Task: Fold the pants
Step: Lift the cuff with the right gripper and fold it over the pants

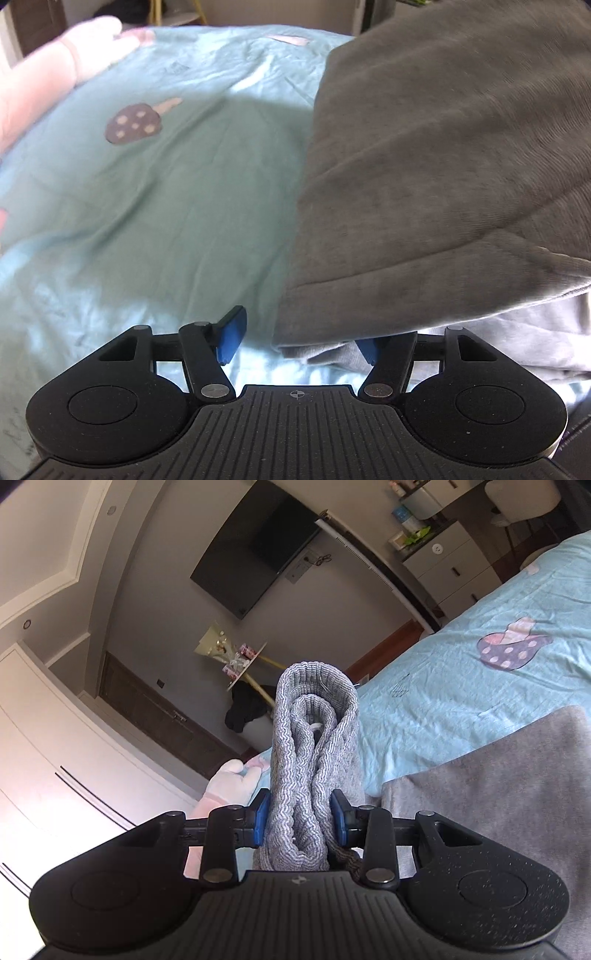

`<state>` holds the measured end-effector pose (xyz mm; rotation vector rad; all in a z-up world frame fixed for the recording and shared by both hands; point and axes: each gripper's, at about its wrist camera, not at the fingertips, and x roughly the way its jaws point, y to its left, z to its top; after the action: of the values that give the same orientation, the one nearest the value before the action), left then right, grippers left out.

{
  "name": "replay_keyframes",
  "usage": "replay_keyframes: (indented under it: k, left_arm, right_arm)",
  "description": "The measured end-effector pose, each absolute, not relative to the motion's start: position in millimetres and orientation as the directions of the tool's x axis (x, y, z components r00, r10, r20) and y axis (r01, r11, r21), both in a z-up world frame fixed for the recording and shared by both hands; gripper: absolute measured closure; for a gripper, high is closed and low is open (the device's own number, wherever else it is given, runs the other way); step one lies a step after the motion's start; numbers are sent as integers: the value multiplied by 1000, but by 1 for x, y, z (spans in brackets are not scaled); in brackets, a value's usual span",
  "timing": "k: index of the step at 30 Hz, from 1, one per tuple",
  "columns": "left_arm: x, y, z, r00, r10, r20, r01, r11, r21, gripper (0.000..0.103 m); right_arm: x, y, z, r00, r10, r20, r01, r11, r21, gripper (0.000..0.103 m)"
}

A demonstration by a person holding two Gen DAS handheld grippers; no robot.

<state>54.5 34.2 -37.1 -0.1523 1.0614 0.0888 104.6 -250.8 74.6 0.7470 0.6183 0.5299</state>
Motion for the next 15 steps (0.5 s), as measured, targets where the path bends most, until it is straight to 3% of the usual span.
replay_keyframes:
  k: [3, 6, 10, 13, 15]
  left_arm:
    - [48, 31, -30, 525, -15, -851, -105, 991, -82, 33]
    - [49, 22, -31, 537, -18, -843, -41, 998, -48, 22]
    - [53, 10, -37, 496, -46, -867, 41, 999, -30, 16]
    - [55, 4, -41, 478, -25, -878, 66, 998, 8, 15]
    - [54, 2, -42, 477, -22, -878, 66, 998, 11, 14]
  right_arm:
    - [94, -270, 70, 730, 603, -321, -195, 635, 748, 69]
    - [85, -297, 52, 759, 544, -358, -120, 657, 744, 69]
    - [85, -324, 13, 739, 453, -499, -2, 742, 671, 67]
    - [88, -338, -25, 658, 391, -643, 133, 780, 611, 55]
    - [87, -348, -42, 627, 424, -654, 158, 753, 639, 51]
